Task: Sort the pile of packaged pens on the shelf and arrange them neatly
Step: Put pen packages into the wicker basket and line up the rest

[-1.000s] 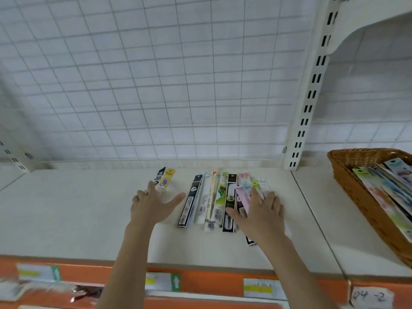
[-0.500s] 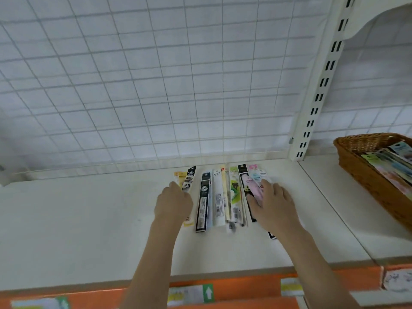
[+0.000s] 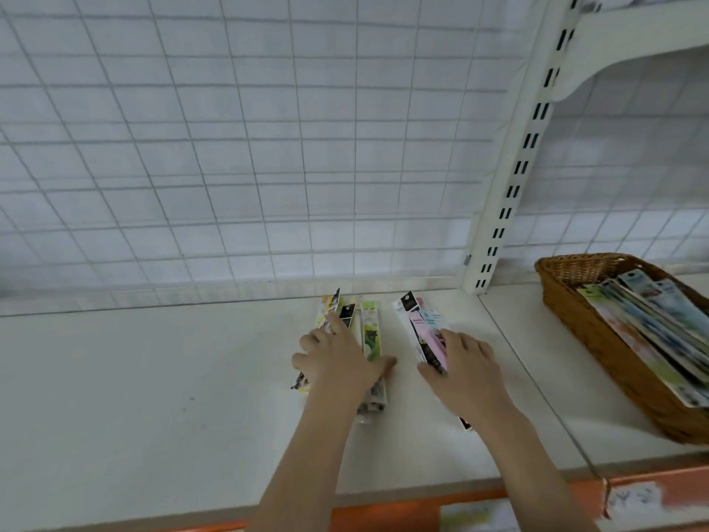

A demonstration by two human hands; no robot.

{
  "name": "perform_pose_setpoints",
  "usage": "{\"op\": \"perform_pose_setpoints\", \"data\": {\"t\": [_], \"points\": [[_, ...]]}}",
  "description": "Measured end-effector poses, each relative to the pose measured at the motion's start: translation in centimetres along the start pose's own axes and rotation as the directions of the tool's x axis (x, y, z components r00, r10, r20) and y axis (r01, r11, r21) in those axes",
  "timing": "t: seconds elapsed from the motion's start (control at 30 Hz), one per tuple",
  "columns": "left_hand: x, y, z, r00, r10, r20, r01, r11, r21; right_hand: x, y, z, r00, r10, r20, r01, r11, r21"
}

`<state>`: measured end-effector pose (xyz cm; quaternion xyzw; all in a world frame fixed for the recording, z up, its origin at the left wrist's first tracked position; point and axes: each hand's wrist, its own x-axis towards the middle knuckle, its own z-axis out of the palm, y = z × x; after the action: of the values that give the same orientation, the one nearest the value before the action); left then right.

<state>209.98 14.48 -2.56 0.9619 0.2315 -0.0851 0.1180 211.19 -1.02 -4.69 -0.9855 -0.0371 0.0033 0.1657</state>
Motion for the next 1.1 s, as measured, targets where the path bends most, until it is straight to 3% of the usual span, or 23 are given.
{"op": "perform_pose_setpoints", "data": {"t": [0.17,0.37,0.67,0.9,1.1], "points": [[0.3,0.9,-0.6,1.0,0.003,0.032,0.001,0.995,-0.104,0.1,0.6,-2.0,0.99,0.11,0.083,-0.108,0.994,-0.035],[0.3,0.0,-1.2,0.999,-0.026,-0.03,0.02,0.979,-0.202,1.1,-0.6,-3.1,0.97,0.153,0.188,-0.151,0.988,-0.024],[-1.8,0.0,0.1,0.982,-0.101,-0.158,0.067,0.976,-0.206,1.3,-0.4,-2.2,0.993,0.099,0.063,-0.093,0.992,-0.089],[-4.1,-0.8,1.3,0.91,0.015,-0.414,-0.189,0.905,-0.382,-0.2,0.1,-1.7,0.995,0.098,-0.009,-0.097,0.995,0.004],[-5.3,-1.5,0.2,0.848,0.028,-0.529,-0.396,0.699,-0.596,-1.2,-0.3,-2.7,0.976,0.026,-0.216,0.008,0.988,0.154]]}}
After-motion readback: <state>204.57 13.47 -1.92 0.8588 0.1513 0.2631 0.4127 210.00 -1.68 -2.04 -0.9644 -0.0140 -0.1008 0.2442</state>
